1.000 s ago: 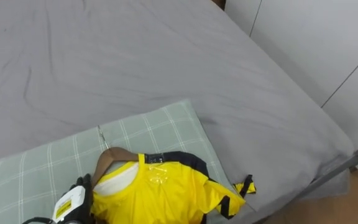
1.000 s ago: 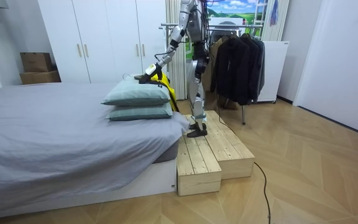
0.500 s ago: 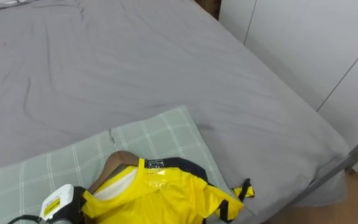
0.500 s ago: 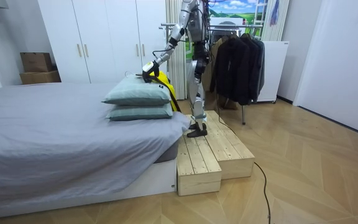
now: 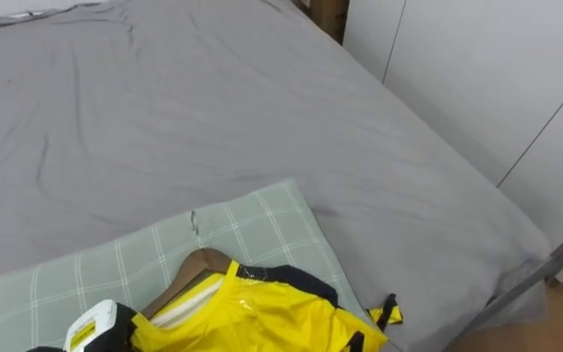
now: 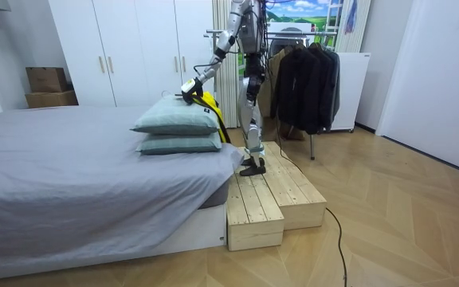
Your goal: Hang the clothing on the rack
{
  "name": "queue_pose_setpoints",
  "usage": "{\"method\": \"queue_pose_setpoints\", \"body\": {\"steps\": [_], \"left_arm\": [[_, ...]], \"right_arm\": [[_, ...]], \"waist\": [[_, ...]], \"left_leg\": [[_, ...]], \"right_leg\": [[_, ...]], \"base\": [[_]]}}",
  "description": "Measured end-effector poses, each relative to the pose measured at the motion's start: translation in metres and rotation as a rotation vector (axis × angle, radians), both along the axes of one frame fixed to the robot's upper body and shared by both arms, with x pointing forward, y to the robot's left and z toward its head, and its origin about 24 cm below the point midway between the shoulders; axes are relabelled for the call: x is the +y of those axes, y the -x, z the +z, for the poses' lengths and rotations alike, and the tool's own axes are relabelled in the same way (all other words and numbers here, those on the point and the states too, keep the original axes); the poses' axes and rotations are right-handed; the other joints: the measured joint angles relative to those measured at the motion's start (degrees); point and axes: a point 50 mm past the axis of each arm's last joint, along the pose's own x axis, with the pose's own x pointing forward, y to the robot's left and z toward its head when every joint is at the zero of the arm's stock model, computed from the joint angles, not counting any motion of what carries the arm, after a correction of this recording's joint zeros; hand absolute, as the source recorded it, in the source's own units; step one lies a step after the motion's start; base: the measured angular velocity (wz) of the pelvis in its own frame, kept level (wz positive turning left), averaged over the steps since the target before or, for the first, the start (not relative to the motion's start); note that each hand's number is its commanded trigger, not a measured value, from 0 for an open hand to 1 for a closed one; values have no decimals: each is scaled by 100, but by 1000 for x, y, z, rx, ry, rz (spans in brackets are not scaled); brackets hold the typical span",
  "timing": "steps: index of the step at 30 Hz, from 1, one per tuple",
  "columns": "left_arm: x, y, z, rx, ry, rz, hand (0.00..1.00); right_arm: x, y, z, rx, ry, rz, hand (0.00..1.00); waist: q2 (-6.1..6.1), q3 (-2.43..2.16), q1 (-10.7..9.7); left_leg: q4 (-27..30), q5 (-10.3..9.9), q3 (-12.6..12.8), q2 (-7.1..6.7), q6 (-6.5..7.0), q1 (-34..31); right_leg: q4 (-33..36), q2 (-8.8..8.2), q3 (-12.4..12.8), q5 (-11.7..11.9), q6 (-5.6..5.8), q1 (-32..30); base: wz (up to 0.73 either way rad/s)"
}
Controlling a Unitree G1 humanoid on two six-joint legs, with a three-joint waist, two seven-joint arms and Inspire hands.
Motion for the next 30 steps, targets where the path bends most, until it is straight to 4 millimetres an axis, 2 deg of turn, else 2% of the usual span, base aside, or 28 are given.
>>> {"method": "queue_pose_setpoints", "body": {"steps": [13,21,30], "left_arm": [[1,1,0,-14,10,26,100],[-8,3,-4,-29,77,81,100],[-13,7,-8,-35,127,101,100]], "right_arm": [[-9,5,1,9,43,-41,0],[-11,9,2,4,50,-44,0],[-12,8,3,-30,60,-47,0]], "waist": [[70,-31,-5],[171,-19,-20],[214,-39,-19]], "left_leg": [[-74,-1,-2,-2,-2,45],[-92,1,-126,-14,-5,243],[-208,12,-242,-60,-23,414]], "right_leg": [[-91,6,-15,2,0,75],[-324,2,-143,38,12,403],[-498,-18,-230,40,13,633]], "base": [[0],[8],[8]]}}
